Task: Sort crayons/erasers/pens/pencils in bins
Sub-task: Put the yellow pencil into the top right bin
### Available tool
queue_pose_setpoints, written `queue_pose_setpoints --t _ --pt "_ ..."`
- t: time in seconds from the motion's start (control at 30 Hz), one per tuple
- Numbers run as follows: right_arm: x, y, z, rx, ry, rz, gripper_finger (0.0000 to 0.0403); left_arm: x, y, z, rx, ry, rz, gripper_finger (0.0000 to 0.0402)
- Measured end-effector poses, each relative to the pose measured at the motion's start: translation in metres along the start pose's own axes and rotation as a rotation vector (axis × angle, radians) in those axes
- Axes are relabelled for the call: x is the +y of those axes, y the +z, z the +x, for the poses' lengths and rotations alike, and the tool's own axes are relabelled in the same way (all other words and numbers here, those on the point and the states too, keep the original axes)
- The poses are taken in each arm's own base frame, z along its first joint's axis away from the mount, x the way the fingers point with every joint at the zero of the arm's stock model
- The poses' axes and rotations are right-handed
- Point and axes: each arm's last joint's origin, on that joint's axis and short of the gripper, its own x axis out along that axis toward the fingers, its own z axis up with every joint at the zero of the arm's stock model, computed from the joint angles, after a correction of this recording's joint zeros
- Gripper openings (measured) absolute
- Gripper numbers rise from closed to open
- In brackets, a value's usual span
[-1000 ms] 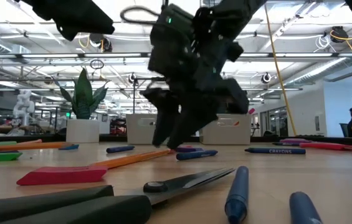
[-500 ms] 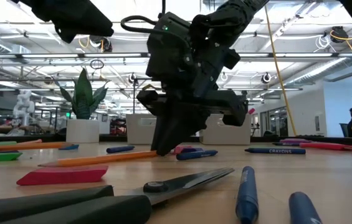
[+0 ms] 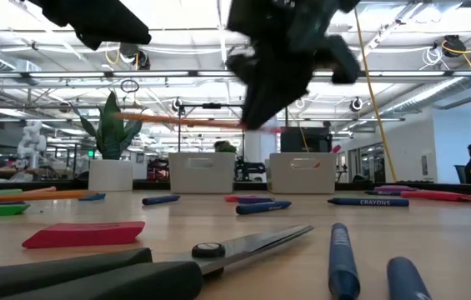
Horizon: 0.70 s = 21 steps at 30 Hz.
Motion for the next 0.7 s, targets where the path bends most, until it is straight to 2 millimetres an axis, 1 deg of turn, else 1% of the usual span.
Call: queue_pose_setpoints --t 0.1,0.2,0.27,0.33,0.37,0.47,0.57,0.7 --pt "-0.016 -0.014 -0.033 0.089 -0.174 0.203 0.0019 0.001 0.002 0.000 -0.011 0.004 0.049 0.0095" --pt "-0.038 -0.038 -0.066 0.167 -0.371 0.532 0.0019 0.002 0.001 0.001 -0.006 0.002 0.063 0.0095" --pt "-0.052 -0.059 -0.081 0.222 -0.438 0.768 0.0019 0.002 0.002 0.001 -0.008 0.002 0.060 0.0095" --pt "-0.067 -0.080 -0.092 0.260 -0.482 0.927 0.0019 0.002 0.002 0.001 -0.005 -0.001 0.062 0.0095" --pt "-0.074 -0.089 -0.097 0.278 -0.501 0.977 0.0019 0.002 0.001 0.001 -0.005 -0.001 0.062 0.0095" --pt "-0.097 -0.116 -0.102 0.321 -0.528 1.104 0.0019 0.002 0.002 0.001 -0.006 -0.002 0.061 0.0095" --pt "-0.117 -0.143 -0.098 0.346 -0.452 1.222 0.0018 0.002 0.002 0.001 -0.007 -0.003 0.060 0.0095" --pt "-0.137 -0.176 -0.091 0.411 -0.407 1.351 0.0018 0.002 0.002 0.001 -0.006 -0.004 0.060 0.0095"
